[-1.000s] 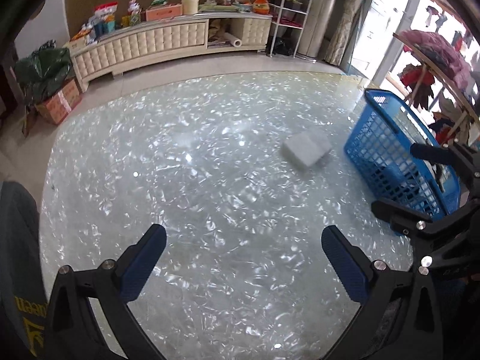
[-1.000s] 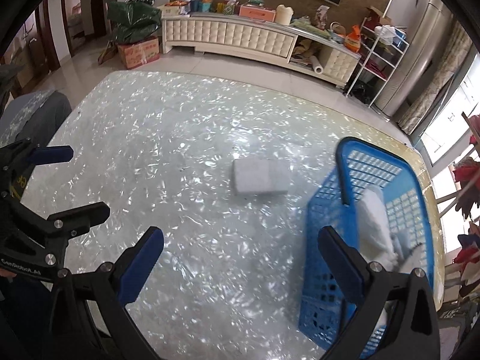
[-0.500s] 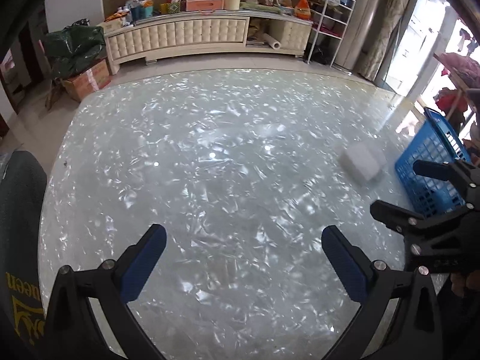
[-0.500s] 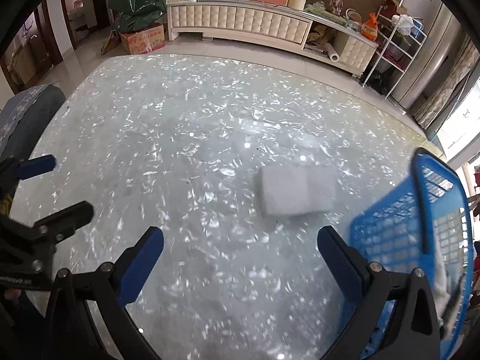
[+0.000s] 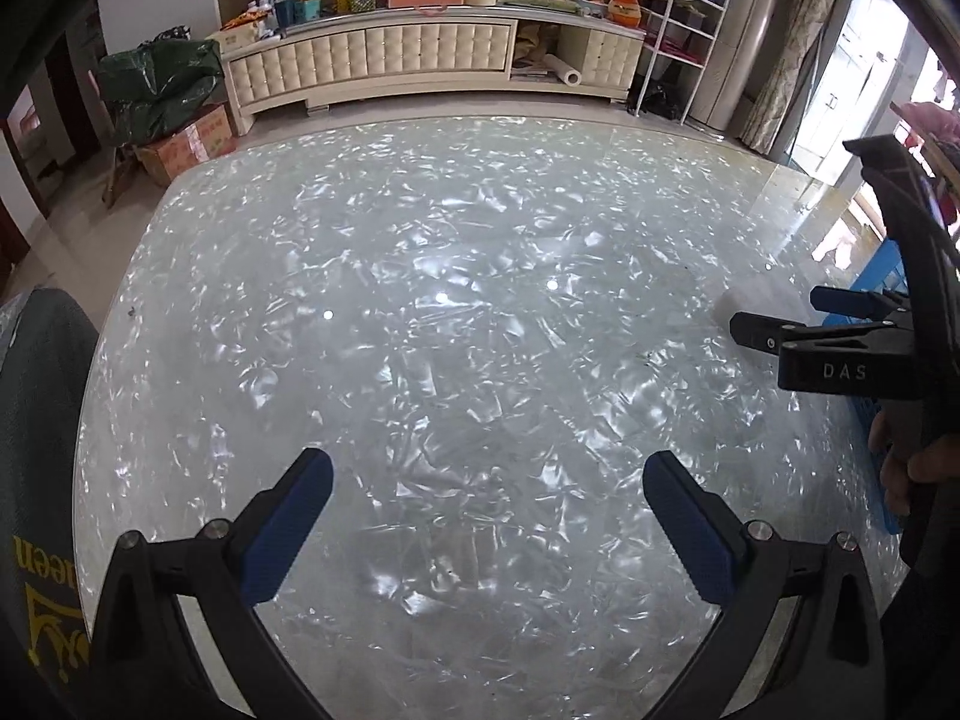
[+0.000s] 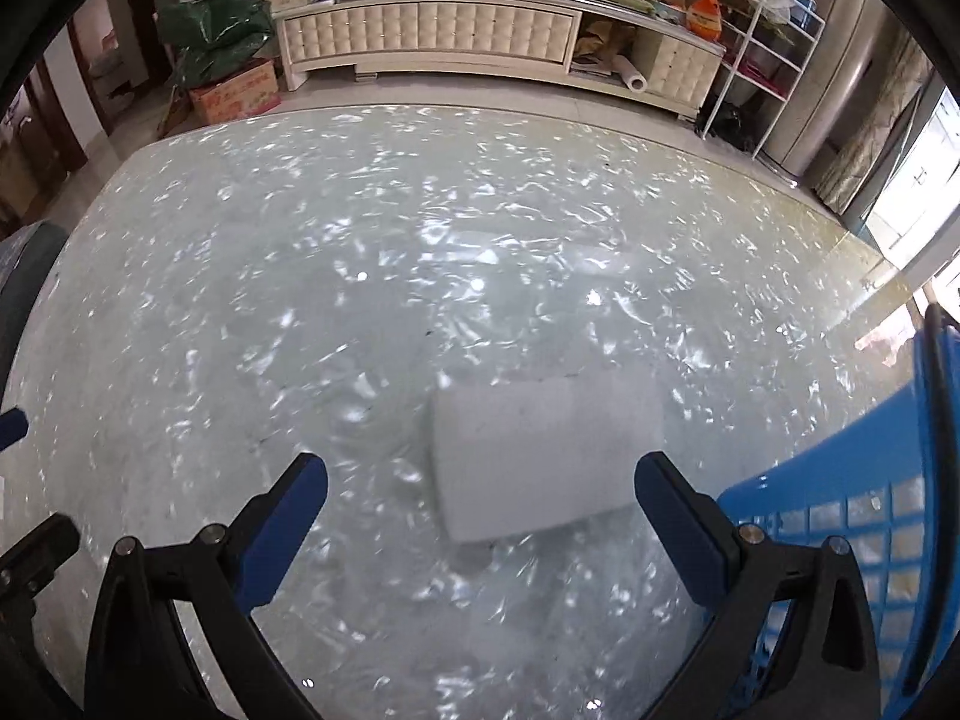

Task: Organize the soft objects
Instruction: 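Lower the open right tool over the white sponge block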

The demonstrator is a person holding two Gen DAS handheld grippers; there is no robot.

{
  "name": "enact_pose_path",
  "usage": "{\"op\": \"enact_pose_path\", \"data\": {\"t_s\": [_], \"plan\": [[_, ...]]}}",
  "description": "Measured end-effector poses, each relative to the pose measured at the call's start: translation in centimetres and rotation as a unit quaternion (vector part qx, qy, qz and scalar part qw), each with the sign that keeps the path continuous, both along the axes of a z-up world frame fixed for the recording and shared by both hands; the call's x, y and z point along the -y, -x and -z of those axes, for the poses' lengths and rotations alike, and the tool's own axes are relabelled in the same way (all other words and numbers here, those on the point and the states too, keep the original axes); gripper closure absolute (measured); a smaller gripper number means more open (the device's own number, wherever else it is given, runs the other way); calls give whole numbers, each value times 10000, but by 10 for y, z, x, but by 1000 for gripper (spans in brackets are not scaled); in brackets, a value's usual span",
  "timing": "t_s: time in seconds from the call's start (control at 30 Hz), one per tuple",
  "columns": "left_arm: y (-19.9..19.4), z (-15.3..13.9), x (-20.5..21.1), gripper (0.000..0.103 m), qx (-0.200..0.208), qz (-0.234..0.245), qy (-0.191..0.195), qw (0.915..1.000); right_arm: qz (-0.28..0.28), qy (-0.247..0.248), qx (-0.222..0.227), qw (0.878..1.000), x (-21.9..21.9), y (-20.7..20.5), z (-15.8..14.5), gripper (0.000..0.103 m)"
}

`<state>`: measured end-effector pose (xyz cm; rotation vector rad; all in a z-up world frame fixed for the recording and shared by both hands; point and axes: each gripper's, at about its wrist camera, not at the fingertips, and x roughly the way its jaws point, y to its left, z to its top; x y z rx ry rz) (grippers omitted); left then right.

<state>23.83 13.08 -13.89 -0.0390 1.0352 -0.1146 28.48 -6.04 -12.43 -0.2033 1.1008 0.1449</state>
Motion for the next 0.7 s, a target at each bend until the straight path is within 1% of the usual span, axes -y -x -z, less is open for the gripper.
{"op": "enact_pose_path", "data": {"t_s": [0.17,0.33,0.47,0.6,0.7], "plan": [[0,0,0,0,-4,-22,31,10000,122,-87,-88,9998,16,-9,5,0],[1,-5,-4,0,100,-44,-68,9999,214,-108,-105,9997,17,-13,11,0],[0,-8,-11,0,111,-165,15,9998,269,21,-92,9996,19,-21,17,0],[-1,-11,-16,0,89,-243,135,9996,308,-57,-40,9995,20,-19,16,0],[-1,-13,-15,0,72,-230,201,9995,332,80,7,9994,23,-21,22,0]]}}
